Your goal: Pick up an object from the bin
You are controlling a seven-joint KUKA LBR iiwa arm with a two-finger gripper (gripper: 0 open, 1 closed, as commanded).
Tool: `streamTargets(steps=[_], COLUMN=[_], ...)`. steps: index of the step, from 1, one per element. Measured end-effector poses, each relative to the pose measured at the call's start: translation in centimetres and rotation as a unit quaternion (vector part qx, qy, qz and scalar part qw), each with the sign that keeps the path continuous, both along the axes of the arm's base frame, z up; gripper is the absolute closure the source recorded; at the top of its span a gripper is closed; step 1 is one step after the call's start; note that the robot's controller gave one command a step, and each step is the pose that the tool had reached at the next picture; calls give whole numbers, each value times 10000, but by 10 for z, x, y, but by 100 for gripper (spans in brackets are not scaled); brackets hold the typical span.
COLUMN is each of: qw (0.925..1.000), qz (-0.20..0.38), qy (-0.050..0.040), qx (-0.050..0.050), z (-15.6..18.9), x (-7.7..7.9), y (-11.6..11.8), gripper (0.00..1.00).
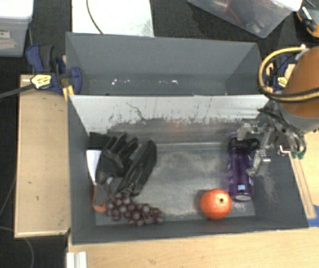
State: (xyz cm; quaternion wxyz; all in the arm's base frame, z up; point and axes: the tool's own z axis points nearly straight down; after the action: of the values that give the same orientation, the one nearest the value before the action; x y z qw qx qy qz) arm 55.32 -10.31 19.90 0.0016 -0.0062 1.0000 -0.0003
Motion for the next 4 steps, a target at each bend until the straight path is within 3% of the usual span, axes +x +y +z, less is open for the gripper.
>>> streamTargets(steps=[1,2,3,4], qw=[10000,9994,9931,10000], qz=[1,-341,1168,46], qy=[0,-3,-12,-13], qx=[0,-2,1,0], z=[0,-14,-36,-43], x=[0,-21,-45,-50], y=[0,-31,-25,-42], gripper=[0,0,0,100])
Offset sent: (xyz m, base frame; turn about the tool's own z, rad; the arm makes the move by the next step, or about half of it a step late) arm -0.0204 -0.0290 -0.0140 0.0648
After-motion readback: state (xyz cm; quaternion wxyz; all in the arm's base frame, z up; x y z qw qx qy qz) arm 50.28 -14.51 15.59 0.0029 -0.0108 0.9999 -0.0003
